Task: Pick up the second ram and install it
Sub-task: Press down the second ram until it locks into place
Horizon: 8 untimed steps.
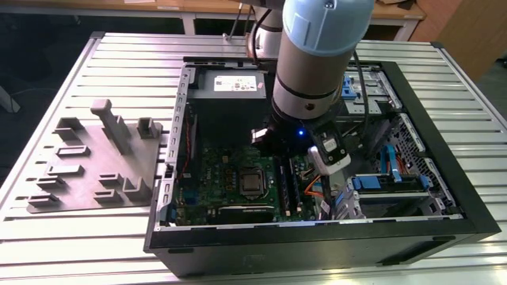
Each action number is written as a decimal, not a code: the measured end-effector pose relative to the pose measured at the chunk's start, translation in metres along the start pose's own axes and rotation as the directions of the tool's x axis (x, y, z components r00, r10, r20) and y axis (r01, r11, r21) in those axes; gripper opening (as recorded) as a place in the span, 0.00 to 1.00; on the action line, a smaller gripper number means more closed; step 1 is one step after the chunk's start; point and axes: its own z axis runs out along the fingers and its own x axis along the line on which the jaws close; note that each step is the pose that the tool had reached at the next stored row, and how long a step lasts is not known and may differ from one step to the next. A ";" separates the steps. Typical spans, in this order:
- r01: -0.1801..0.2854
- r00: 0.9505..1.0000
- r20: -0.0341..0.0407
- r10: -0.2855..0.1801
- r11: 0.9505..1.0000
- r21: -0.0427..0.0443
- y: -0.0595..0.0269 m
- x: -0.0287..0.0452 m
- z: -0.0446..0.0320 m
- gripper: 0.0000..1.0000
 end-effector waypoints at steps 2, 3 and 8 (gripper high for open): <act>0.000 1.000 0.000 0.000 1.000 0.000 -0.0045 -0.0001 -0.0005 0.10; 0.000 1.000 0.000 0.000 1.000 0.000 -0.0066 -0.0002 -0.0007 0.10; 0.000 1.000 0.000 0.000 1.000 0.000 -0.0167 -0.0005 -0.0018 0.10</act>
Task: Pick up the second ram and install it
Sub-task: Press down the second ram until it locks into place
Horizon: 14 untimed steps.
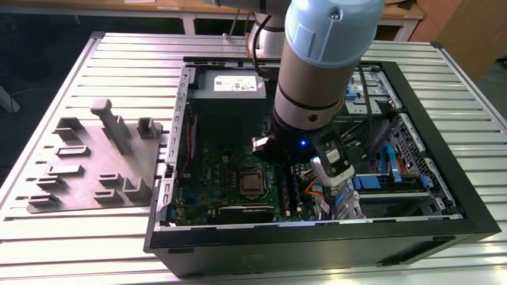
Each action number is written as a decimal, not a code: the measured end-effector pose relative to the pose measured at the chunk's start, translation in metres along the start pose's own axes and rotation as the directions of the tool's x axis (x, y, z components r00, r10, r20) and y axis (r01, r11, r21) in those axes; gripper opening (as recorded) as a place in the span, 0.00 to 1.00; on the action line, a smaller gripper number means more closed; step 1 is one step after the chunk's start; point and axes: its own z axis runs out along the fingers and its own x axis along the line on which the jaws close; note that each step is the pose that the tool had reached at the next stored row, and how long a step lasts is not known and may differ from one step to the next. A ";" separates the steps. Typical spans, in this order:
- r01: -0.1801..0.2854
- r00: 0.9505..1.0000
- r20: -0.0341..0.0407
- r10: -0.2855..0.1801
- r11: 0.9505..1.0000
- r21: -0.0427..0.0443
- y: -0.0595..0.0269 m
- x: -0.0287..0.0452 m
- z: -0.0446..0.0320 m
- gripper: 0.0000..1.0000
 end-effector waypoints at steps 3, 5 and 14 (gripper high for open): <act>0.000 1.000 0.000 0.000 1.000 0.000 -0.0051 -0.0001 -0.0006 0.10; 0.000 1.000 0.000 0.000 1.000 0.000 -0.0087 -0.0002 -0.0009 0.10; 0.000 1.000 0.000 0.000 1.000 0.001 -0.0249 -0.0007 -0.0027 0.10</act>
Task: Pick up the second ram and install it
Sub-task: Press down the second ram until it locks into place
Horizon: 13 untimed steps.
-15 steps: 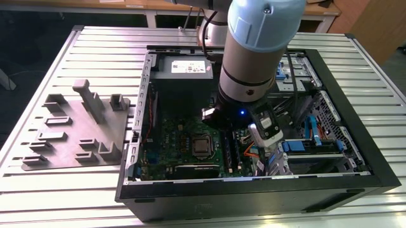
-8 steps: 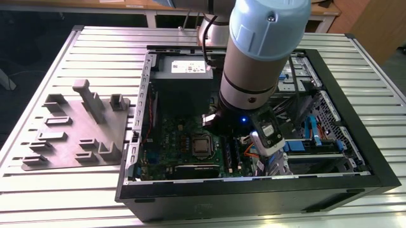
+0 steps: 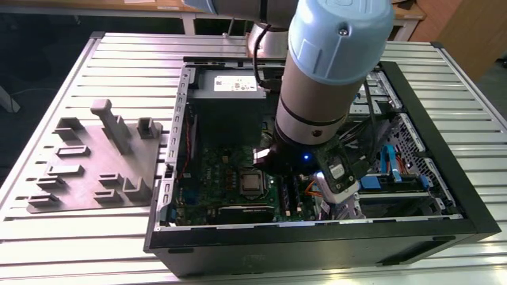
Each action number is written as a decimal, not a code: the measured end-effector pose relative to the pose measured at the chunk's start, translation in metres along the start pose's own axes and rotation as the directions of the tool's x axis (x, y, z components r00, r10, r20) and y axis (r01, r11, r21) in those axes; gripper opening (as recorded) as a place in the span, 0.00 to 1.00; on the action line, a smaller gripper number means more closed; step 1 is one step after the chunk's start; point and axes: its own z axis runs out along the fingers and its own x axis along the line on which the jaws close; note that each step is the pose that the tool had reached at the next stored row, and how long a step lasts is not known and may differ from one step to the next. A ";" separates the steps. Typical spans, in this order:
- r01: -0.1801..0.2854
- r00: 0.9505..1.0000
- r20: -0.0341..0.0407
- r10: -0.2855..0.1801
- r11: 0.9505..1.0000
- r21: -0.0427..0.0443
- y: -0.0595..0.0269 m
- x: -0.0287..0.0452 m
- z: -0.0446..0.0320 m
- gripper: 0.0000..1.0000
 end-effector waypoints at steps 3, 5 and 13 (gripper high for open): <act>0.000 1.000 0.000 0.000 1.000 0.009 -0.0035 -0.0001 -0.0004 0.10; 0.000 1.000 0.000 0.000 1.000 0.014 -0.0046 -0.0002 -0.0004 0.10; 0.001 1.000 -0.002 -0.001 1.000 0.031 -0.0078 -0.0011 -0.0002 0.10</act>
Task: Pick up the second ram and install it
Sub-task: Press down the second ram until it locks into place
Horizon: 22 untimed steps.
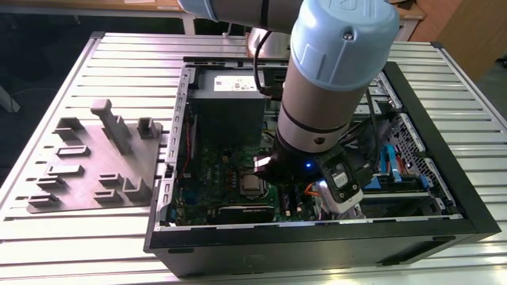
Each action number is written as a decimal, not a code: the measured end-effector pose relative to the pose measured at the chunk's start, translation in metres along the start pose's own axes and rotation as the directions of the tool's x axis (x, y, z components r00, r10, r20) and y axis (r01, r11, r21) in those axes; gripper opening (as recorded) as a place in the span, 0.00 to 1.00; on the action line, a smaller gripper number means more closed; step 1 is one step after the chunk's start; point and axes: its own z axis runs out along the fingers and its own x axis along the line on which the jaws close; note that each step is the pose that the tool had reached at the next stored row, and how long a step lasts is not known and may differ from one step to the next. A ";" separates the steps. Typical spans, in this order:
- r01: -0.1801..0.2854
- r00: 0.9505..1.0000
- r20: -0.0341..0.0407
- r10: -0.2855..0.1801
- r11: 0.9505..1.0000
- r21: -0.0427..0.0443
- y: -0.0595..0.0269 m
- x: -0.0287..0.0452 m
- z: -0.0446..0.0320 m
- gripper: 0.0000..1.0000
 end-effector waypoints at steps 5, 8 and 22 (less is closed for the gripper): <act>0.000 1.000 -0.001 0.000 1.000 0.003 0.0000 -0.0042 0.0013 0.10; 0.000 1.000 -0.001 0.000 1.000 0.002 0.0000 -0.0048 0.0026 0.10; 0.000 1.000 -0.001 0.000 1.000 0.003 -0.0009 -0.0046 0.0140 0.10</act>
